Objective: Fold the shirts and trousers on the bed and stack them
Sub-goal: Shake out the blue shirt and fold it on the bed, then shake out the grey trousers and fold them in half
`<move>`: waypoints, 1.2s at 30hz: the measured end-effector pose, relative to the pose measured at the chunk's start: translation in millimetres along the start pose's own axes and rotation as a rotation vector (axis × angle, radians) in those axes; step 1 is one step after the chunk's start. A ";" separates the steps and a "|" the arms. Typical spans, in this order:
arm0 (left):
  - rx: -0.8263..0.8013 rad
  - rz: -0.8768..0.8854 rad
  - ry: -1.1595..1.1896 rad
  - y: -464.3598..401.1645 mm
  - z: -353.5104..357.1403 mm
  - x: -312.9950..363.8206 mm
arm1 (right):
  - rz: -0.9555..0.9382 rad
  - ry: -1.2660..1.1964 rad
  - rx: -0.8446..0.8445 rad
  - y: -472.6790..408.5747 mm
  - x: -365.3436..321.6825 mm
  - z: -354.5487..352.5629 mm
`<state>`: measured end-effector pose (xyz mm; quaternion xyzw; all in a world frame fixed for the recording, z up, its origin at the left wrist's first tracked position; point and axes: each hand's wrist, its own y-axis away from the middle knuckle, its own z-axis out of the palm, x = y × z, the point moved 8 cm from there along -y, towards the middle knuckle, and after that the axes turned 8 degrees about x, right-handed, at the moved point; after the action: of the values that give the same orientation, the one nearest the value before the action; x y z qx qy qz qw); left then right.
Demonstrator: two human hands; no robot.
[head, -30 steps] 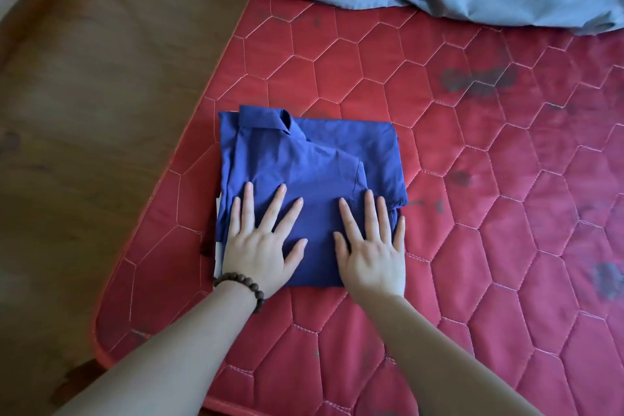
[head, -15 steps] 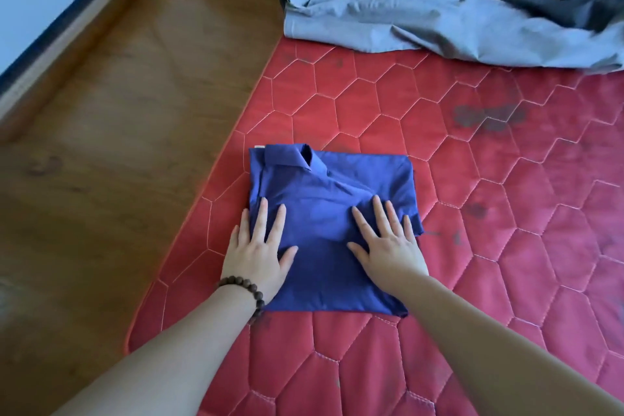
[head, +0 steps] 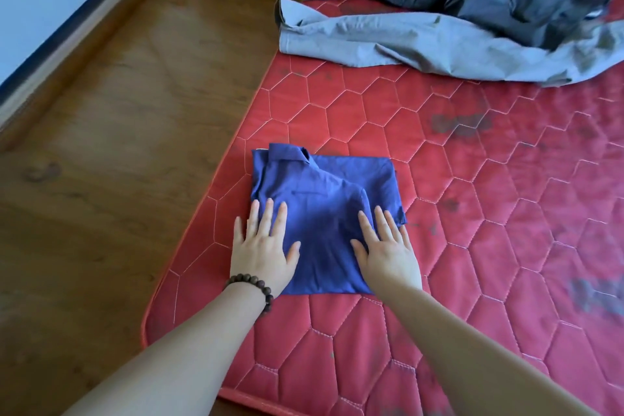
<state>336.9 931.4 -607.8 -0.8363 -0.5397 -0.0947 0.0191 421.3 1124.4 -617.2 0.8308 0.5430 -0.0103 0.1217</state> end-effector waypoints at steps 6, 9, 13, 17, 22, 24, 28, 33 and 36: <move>0.024 -0.083 0.022 29.6 -57.2 20.3 | 0.033 -0.124 0.036 43.7 -3.5 -44.9; 0.038 -0.104 0.023 47.4 -99.6 26.1 | 0.024 -0.142 0.036 72.0 -14.8 -73.5; 0.096 -0.104 0.003 84.2 -177.1 35.5 | 0.016 -0.218 0.048 117.2 -36.4 -134.4; 0.153 -0.099 0.012 125.0 -247.9 32.3 | 0.004 -0.299 0.088 153.8 -60.1 -205.0; 0.220 -0.191 0.066 168.7 -320.0 -4.2 | -0.076 -0.318 0.128 182.1 -115.3 -270.3; 0.235 -0.220 0.087 173.8 -341.3 -27.3 | -0.107 -0.291 0.125 184.6 -142.9 -282.4; 0.234 -0.246 0.112 161.1 -363.6 -86.4 | -0.121 -0.288 0.145 168.7 -208.3 -290.0; 0.168 -0.206 0.117 122.6 -371.6 -184.1 | -0.089 -0.293 0.125 128.6 -295.2 -272.6; 0.085 -0.176 0.086 95.7 -379.2 -258.4 | 0.003 -0.298 0.146 108.8 -345.6 -269.9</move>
<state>268.1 608.3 -275.2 -0.7794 -0.6131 -0.1090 0.0692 347.0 829.6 -283.0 0.8275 0.5155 -0.1726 0.1403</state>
